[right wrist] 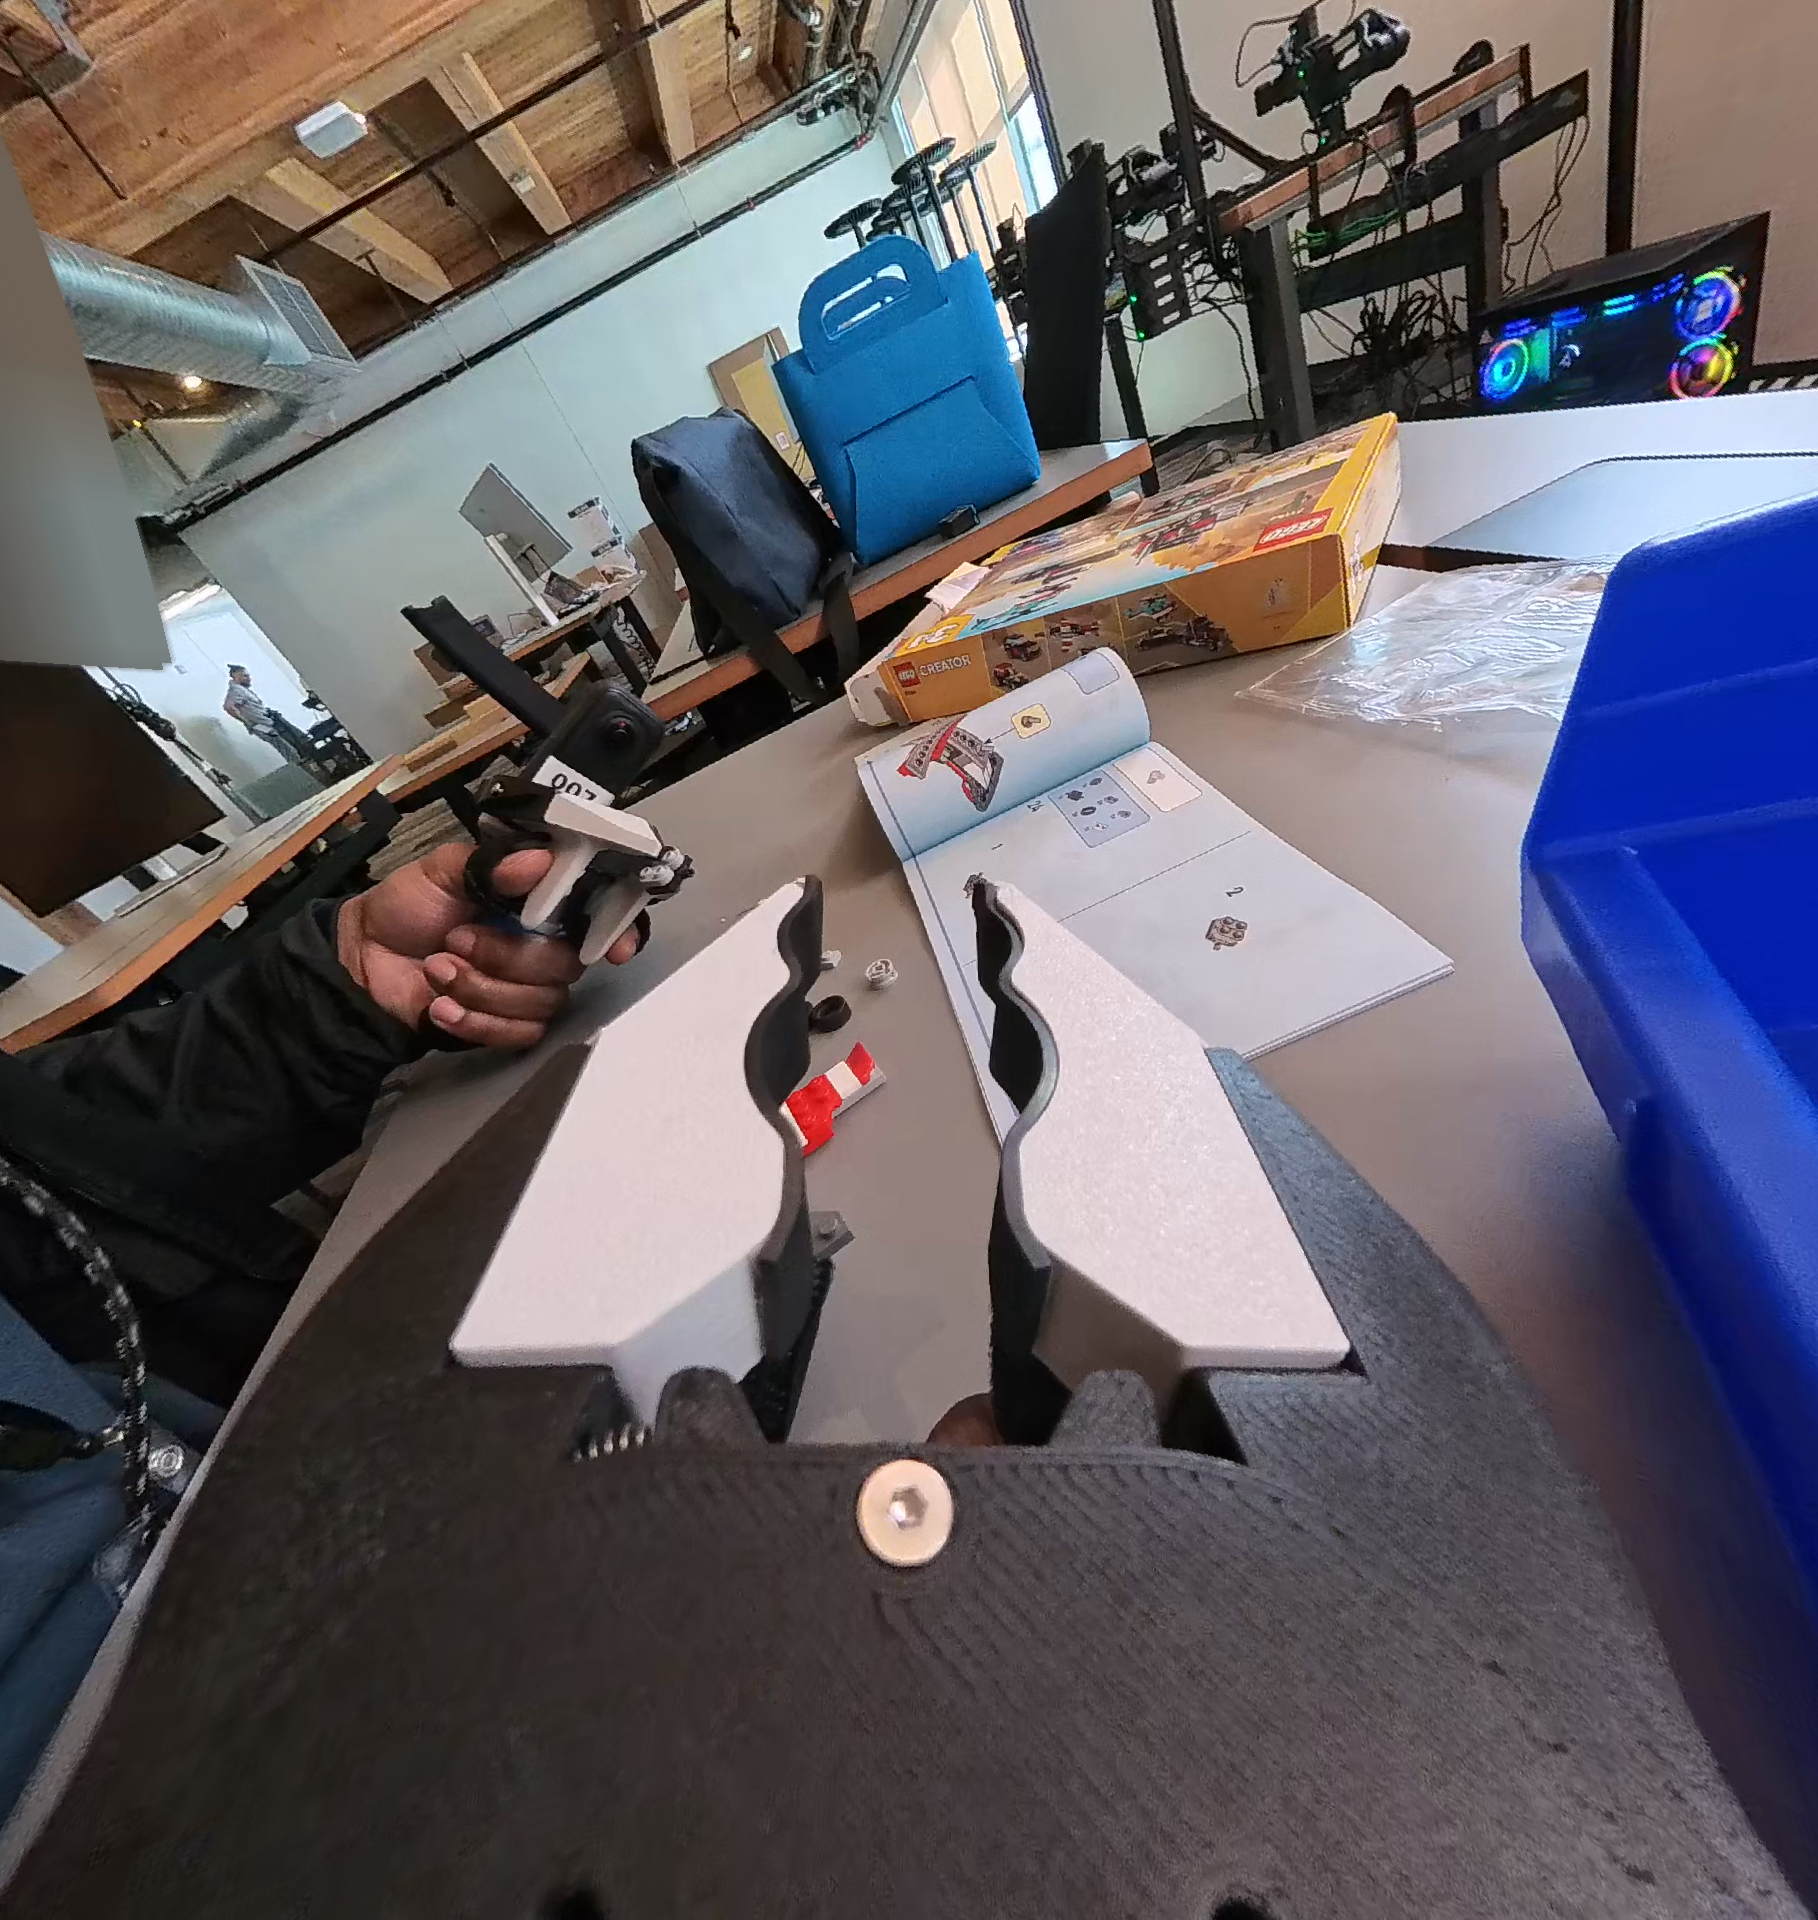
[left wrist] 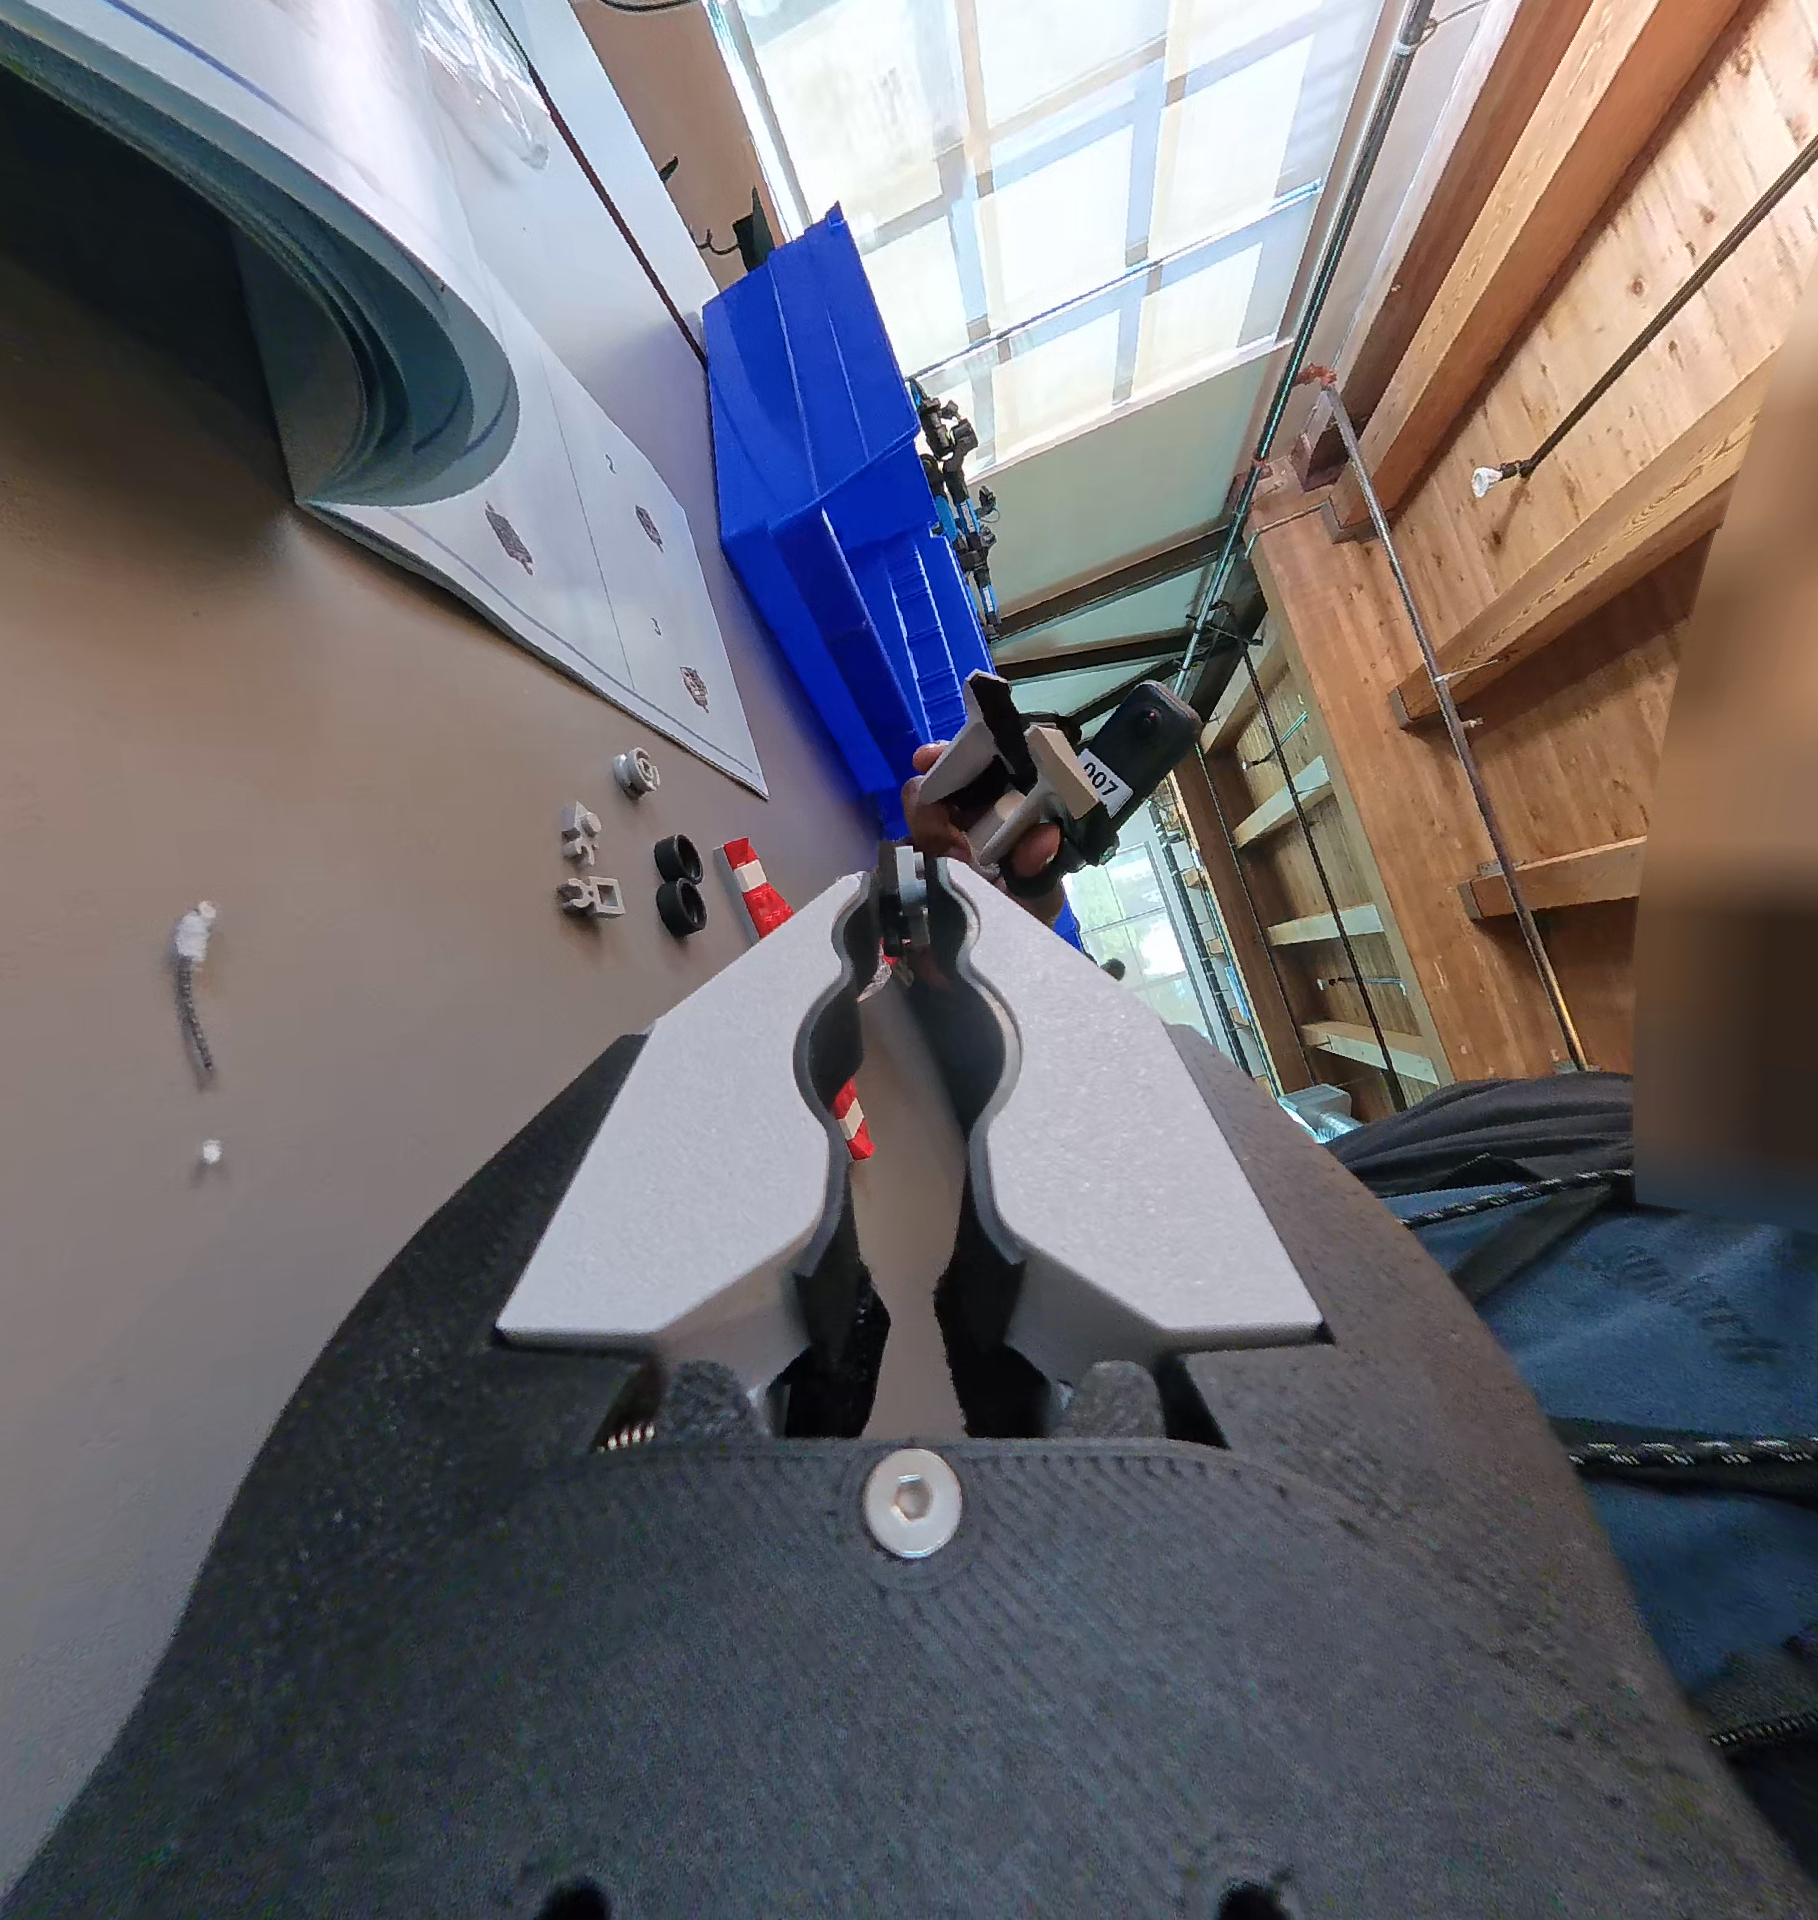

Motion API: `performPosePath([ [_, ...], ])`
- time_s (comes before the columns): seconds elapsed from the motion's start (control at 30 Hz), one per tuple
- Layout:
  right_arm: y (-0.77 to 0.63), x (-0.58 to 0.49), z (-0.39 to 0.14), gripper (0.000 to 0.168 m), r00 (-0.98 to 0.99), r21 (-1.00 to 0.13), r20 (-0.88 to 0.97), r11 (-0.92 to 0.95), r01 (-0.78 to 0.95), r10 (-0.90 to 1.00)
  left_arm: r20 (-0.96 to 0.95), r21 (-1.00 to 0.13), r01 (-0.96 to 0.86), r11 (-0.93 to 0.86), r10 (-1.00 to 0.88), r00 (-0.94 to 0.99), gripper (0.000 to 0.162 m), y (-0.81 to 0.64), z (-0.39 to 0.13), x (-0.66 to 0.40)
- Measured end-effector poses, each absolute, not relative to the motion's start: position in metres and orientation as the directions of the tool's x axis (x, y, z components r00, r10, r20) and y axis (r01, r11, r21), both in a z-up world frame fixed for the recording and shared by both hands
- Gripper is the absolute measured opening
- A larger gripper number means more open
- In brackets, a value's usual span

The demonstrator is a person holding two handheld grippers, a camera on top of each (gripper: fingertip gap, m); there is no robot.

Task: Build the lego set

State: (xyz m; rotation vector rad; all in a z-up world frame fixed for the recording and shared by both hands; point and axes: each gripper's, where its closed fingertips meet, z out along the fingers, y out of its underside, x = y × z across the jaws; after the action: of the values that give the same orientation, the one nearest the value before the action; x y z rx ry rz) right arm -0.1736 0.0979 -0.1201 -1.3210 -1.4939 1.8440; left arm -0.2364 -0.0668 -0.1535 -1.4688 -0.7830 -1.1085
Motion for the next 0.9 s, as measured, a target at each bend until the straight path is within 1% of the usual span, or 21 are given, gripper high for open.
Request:
performPosePath([
  [0.13,0.095,-0.173,-0.121,0.029,-0.461,-0.922,-0.385,-0.31,0.233,0.799,0.932,-0.362,0.91,-0.201,-0.093,0.351,0.008,-0.066,-0.154,-0.236],
  [0.23,0.083,-0.169,-0.127,0.03,-0.451,-0.933,-0.346,-0.25,0.26,0.823,0.928,-0.373,0.904,-0.207,-0.087,0.363,0.008,-0.066,-0.155,-0.234],
  [0.33,0.057,-0.157,-0.132,0.031,-0.454,-0.949,-0.266,-0.147,0.281,0.85,0.923,-0.385,0.897,-0.218,-0.085,0.375,0.008,-0.067,-0.155,-0.23],
  [0.4,0.038,-0.151,-0.136,0.032,-0.476,-0.954,-0.17,-0.022,0.3,0.863,0.921,-0.39,0.894,-0.221,-0.091,0.379,0.008,-0.069,-0.154,-0.227],
  [0.5,0.014,-0.148,-0.141,0.034,-0.553,-0.929,-0.034,0.178,0.324,0.833,0.92,-0.392,0.894,-0.217,-0.108,0.378,0.008,-0.072,-0.151,-0.225],
  [0.6,-0.004,-0.149,-0.142,0.035,-0.626,-0.892,0.038,0.309,0.33,0.779,0.92,-0.392,0.892,-0.227,-0.125,0.372,0.008,-0.075,-0.15,-0.222],
  [0.7,-0.019,-0.149,-0.144,0.035,-0.664,-0.865,0.068,0.375,0.333,0.745,0.919,-0.393,0.889,-0.234,-0.121,0.374,0.008,-0.079,-0.15,-0.219],
  [0.9,-0.037,-0.153,-0.163,0.035,-0.687,-0.818,0.073,0.437,0.373,0.723,0.919,-0.395,0.884,-0.249,-0.104,0.381,0.008,-0.081,-0.153,-0.217],
])
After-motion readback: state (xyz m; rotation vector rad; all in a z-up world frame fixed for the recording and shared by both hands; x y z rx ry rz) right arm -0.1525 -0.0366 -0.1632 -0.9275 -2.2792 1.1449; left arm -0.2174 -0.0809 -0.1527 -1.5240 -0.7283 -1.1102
